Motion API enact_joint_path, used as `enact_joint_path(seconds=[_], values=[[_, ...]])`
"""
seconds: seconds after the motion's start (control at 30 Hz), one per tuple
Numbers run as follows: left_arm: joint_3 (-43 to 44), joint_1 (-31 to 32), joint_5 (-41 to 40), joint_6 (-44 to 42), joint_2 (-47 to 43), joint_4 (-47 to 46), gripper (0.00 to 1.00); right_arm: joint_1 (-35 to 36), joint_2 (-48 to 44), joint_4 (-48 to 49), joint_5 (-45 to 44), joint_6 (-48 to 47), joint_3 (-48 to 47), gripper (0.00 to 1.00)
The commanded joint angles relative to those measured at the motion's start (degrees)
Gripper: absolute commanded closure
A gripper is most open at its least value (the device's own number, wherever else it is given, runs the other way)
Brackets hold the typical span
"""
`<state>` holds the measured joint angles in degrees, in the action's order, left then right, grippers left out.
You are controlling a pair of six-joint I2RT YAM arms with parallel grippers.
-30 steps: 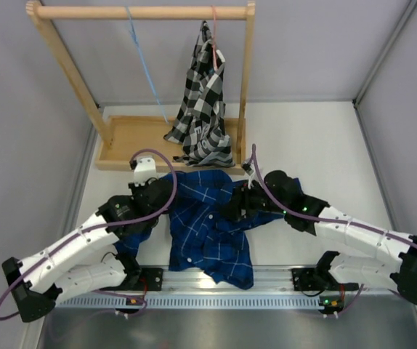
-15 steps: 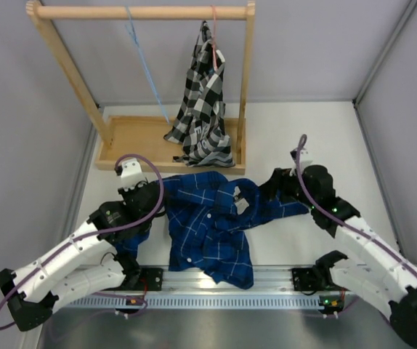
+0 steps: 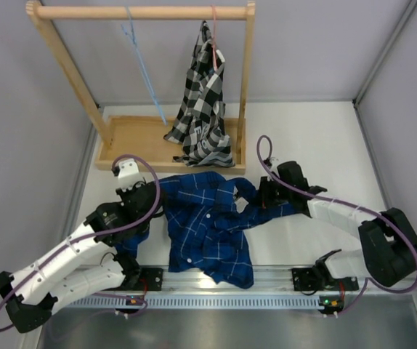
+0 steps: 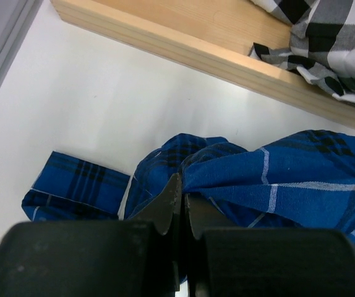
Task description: Place the shirt on the hanger
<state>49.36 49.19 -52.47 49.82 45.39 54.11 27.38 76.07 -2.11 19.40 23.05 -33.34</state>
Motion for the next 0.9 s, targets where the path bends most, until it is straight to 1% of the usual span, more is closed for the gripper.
enact_joint_path(seconds=[0.0,0.03,0.07,0.1,0.13,0.17,0.2,0.23,0.27,0.3,0.33,0.37,0.4,0.43,0.47,0.5,0.53,0.57,0.6,0.63,0.67,0.73,0.83,0.87], values=[[3.36,-0.85,-5.09,-0.43,-1.53,0.55,1.0,3.02,-7.32,-1.71,-5.74,-1.34,-6.54,1.0],[4.94,-1.55,-5.88,-0.78,-1.53,1.43,1.0,3.9,-11.26,-4.45,-7.95,-1.95,-7.78,1.0],[6.69,-1.9,-6.5,-1.48,-1.53,2.05,1.0,4.78,-13.21,-7.18,-9.89,-2.39,-9.36,1.0],[10.19,-2.08,-6.86,-2.27,-1.53,2.4,1.0,7.05,-14.71,-9.82,-13.91,-2.92,-10.85,1.0],[11.88,-2.25,-6.25,-3.41,-1.44,2.32,0.92,8.38,-16.2,-14.28,-15.86,-3.1,-14.0,1.0],[13.64,-2.26,-5.2,-5.59,-1.09,2.23,0.58,9.53,-17.87,-16.07,-17.36,-3.01,-15.51,1.0],[16.79,-2.26,-3.36,-6.66,-0.65,2.23,0.34,12.5,-18.32,-17.65,-19.99,-2.84,-18.31,1.0],[18.3,-2.26,1.7,-8.58,0.57,2.06,0.09,14.35,-18.24,-19.93,-22.45,-2.31,-19.47,1.0],[19.53,-2.26,4.8,-9.04,1.28,2.06,0.02,18.2,-17.81,-21.08,-24.21,-2.04,-20.78,1.0],[20.85,-2.17,7.79,-9.13,1.81,1.79,0.02,19.98,-17.45,-21.96,-28.32,-1.61,-22.8,1.0],[20.6,-2.17,14.87,-8.87,2.51,0.14,0.02,21.56,-16.67,-22.67,-30.36,-0.12,-23.6,1.0],[19.55,-2.08,19.29,-9.3,2.34,-2.23,0.02,24.28,-16.4,-23.02,-31.78,0.59,-24.13,1.0],[17.8,-1.91,23.68,-9.91,2.08,-4.95,0.02,25.43,-16.05,-23.03,-33.97,1.29,-25.01,1.0],[13.96,-1.38,26.86,-9.22,1.55,-6.98,0.02,26.66,-15.7,-23.11,-35.55,2.52,-25.45,1.0],[11.57,-0.94,31.15,-8.87,-0.28,-11.78,0.02,27.81,-15.0,-23.29,-37.14,2.88,-25.89,1.0],[9.02,-0.59,33.55,-8.87,-1.52,-15.05,0.02,30.26,-14.47,-23.29,-40.11,3.14,-26.59,1.0],[4.12,-0.15,36.01,-8.95,-2.57,-18.56,0.02,31.15,-14.03,-23.38,-40.92,3.32,-26.86,1.0],[1.9,-0.15,40.82,-8.78,-4.06,-21.99,0.02,31.94,-13.15,-23.29,-41.28,3.41,-27.04,1.0],[-0.04,-0.15,42.61,-8.6,-4.08,-27.77,0.03,33.17,-12.71,-23.12,-41.89,3.41,-27.39,1.0],[-1.19,-0.15,42.97,-7.21,-3.82,-28.87,0.06,33.7,-11.75,-23.12,-42.51,3.32,-27.56,1.0],[-2.07,-0.15,41.5,-6.76,-2.16,-28.88,0.1,34.4,-11.48,-23.12,-43.12,3.23,-27.83,1.0],[-2.87,-0.15,39.82,-5.88,-0.57,-28.88,0.12,34.85,-10.77,-23.2,-43.48,3.14,-28.09,1.0],[-4.8,-0.15,38.32,-5.53,2.59,-31.95,0.2,36.08,-9.9,-22.94,-43.74,2.7,-28.53,1.0],[-5.33,-0.15,38.06,-5.53,3.3,-32.83,0.25,36.52,-9.63,-22.94,-43.74,2.53,-28.71,1.0]])
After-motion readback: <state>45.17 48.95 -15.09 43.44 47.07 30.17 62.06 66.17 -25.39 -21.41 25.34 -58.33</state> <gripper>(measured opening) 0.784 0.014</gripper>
